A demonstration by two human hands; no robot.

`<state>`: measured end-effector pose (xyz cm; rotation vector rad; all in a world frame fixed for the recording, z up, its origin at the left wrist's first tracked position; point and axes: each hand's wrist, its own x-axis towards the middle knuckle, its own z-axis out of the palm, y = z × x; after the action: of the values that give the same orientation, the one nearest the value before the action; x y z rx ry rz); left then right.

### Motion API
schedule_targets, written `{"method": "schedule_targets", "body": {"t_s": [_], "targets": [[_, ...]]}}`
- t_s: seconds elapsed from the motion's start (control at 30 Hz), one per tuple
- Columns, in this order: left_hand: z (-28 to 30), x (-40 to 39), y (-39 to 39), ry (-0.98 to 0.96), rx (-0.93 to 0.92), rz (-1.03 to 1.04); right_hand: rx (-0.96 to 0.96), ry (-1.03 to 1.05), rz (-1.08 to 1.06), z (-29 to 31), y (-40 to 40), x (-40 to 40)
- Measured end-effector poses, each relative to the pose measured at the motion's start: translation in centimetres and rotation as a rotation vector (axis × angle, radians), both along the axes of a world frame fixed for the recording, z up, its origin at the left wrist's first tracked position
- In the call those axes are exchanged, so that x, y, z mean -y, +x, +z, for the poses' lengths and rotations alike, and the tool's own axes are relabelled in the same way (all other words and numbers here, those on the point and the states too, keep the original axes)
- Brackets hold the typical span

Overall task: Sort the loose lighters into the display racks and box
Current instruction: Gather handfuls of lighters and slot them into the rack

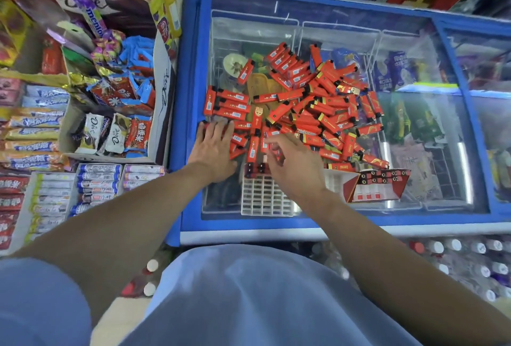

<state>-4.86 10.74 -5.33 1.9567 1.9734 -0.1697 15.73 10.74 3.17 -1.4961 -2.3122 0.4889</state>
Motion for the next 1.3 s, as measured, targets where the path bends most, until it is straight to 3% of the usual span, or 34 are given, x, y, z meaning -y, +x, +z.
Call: {"method": "schedule_targets", "body": {"t_s": [0.17, 0.37, 0.5, 0.63, 0.7, 0.87, 1.17, 1.3], "targets": [[0.0, -1.3, -0.5, 0.149, -0.007, -0.016, 0.144, -0.129, -0.016, -0.2, -0.1, -4.3], [0.5, -2.8, -0.8, 0.095, 0.1, -0.015, 0.268, -0.267, 0.041, -1.2, -1.1, -8.3], [1.6, -3.0, -0.9, 0.044, 0.196, 0.051, 0.229, -0.241, 0.034, -1.4, -1.6, -10.0], [2.6, -3.4, -2.6, 0.169, 0.265, 0.061, 0.204, -0.216, 0.002, -1.6, -1.8, -11.0], [3.3, -5.9, -3.2, 0.161, 0.206, 0.019, 0.179, -0.207, 0.003, -1.5, -1.9, -11.4], [4.7, -12.1, -3.9, -0.126, -0.029, -0.215, 0.143, -0.206, 0.02, -1.4, -2.4, -12.4], [4.7, -14.2, -1.1, -0.015, -0.431, -0.409, 0.166, -0.188, 0.017, -2.6, -2.5, -12.3], [4.4, -14.2, -0.6, 0.05, -0.494, -0.434, 0.123, -0.158, 0.002, -2.3, -2.2, -11.5]]}}
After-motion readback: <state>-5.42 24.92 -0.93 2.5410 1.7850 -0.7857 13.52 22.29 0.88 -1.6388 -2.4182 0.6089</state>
